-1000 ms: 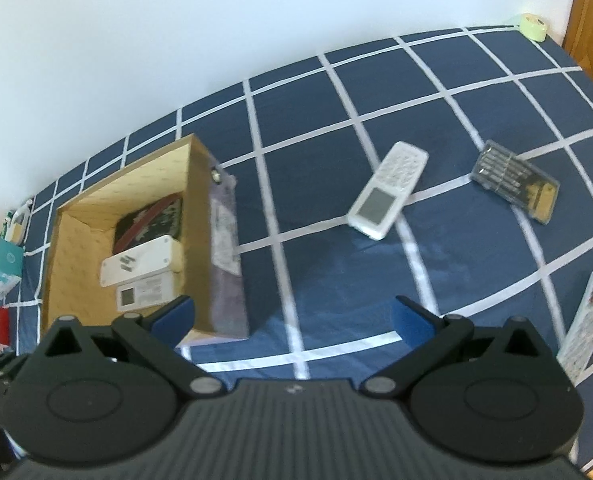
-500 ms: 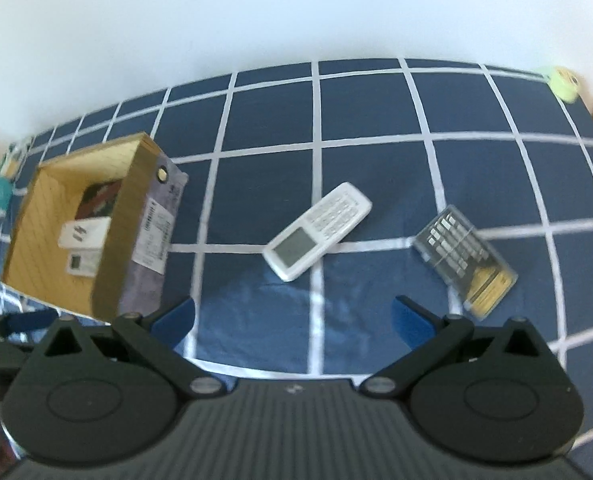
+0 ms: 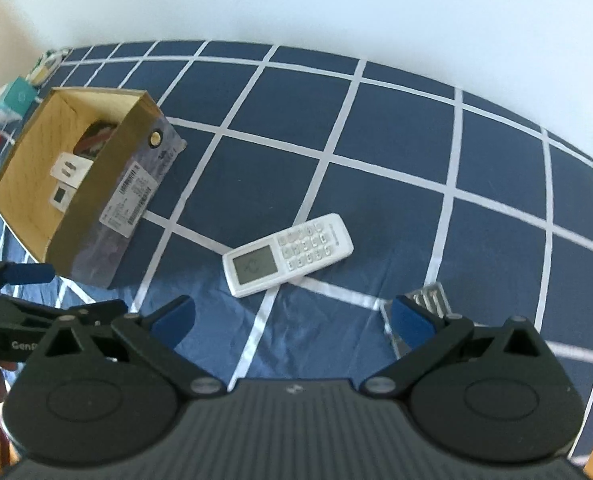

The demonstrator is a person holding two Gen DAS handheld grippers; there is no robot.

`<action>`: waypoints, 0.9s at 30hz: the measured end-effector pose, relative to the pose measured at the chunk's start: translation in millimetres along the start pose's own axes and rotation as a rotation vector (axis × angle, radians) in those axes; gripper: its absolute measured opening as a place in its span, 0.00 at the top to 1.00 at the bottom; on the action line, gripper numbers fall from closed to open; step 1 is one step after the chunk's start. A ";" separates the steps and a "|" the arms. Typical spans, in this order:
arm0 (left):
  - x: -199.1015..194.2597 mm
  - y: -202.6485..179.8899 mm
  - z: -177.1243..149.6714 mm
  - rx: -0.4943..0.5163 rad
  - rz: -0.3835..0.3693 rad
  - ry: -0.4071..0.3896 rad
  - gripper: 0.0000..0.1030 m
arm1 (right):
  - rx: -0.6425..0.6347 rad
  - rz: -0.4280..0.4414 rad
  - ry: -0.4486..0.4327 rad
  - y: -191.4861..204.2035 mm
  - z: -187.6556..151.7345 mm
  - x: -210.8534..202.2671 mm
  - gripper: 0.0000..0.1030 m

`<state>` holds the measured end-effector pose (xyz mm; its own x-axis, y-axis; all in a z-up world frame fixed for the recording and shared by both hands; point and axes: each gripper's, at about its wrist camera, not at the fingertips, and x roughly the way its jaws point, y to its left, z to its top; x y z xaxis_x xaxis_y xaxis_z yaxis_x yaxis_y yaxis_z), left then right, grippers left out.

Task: Organize objects
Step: 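Move the right tool toward the white cordless phone on the bed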

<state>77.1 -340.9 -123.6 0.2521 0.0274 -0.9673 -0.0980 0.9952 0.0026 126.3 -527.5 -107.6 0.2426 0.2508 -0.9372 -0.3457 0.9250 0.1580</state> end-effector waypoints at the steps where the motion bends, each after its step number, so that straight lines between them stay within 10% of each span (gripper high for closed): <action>1: 3.8 -0.4 2.0 -0.004 0.000 0.006 0.00 | -0.008 0.003 0.011 -2.0 4.8 5.1 0.00; 27: 99.0 -27.3 37.3 -0.027 0.000 0.165 0.00 | -0.230 0.076 0.286 -24.5 74.6 148.8 0.09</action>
<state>140.7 -361.8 -210.1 0.0910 0.0089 -0.9958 -0.1247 0.9922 -0.0025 238.5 -491.6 -227.7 -0.0435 0.1960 -0.9796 -0.5554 0.8103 0.1868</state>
